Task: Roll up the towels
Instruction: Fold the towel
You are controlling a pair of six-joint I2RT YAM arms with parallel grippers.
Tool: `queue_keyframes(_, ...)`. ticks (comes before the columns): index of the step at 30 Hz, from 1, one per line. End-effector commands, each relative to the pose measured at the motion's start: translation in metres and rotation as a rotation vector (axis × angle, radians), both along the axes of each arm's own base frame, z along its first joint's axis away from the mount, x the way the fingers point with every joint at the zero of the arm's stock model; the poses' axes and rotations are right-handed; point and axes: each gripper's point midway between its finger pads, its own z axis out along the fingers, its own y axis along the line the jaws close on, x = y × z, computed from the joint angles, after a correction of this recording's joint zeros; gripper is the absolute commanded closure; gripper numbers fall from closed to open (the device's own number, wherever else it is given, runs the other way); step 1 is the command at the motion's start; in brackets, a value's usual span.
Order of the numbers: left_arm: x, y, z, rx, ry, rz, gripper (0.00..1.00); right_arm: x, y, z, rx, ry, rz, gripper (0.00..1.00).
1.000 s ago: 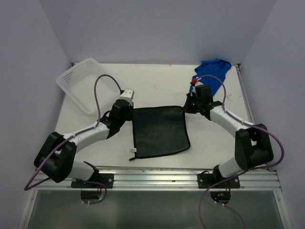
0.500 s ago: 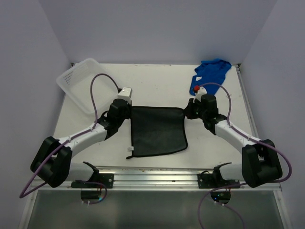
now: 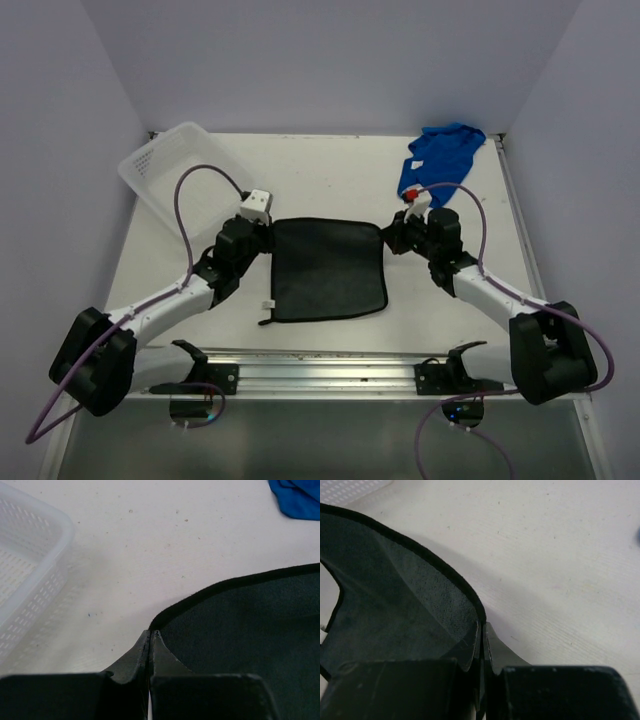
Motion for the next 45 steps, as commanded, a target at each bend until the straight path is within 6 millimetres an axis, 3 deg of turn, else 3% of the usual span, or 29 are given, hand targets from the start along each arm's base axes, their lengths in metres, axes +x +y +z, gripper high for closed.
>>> queue_keyframes(1,-0.006,-0.002,0.014,-0.058,-0.072,-0.021,1.0,-0.009,0.005,0.013,0.027,-0.067,0.045,1.0)
queue_keyframes(7,-0.019,0.008,0.002,-0.081,-0.055,0.013,1.0,-0.026,-0.002,0.004,0.004,-0.006,0.04,1.0)
queue_keyframes(11,-0.027,0.015,-0.006,-0.087,-0.038,0.034,1.0,-0.035,0.004,0.001,0.009,0.02,0.094,1.0)
queue_keyframes(26,-0.062,-0.001,-0.025,-0.174,0.047,-0.011,1.0,-0.055,-0.008,-0.009,0.038,0.078,0.018,1.0)
queue_keyframes(32,-0.078,0.009,-0.045,-0.18,0.087,0.017,1.0,-0.064,-0.016,-0.019,0.049,0.11,-0.041,1.0)
queue_keyframes(37,-0.084,0.018,-0.049,-0.191,0.095,0.048,1.0,-0.071,-0.025,-0.028,0.063,0.141,-0.106,1.0)
queue_keyframes(45,-0.093,0.012,-0.05,-0.218,0.113,0.004,1.0,-0.084,-0.025,-0.034,0.098,0.188,-0.11,1.0)
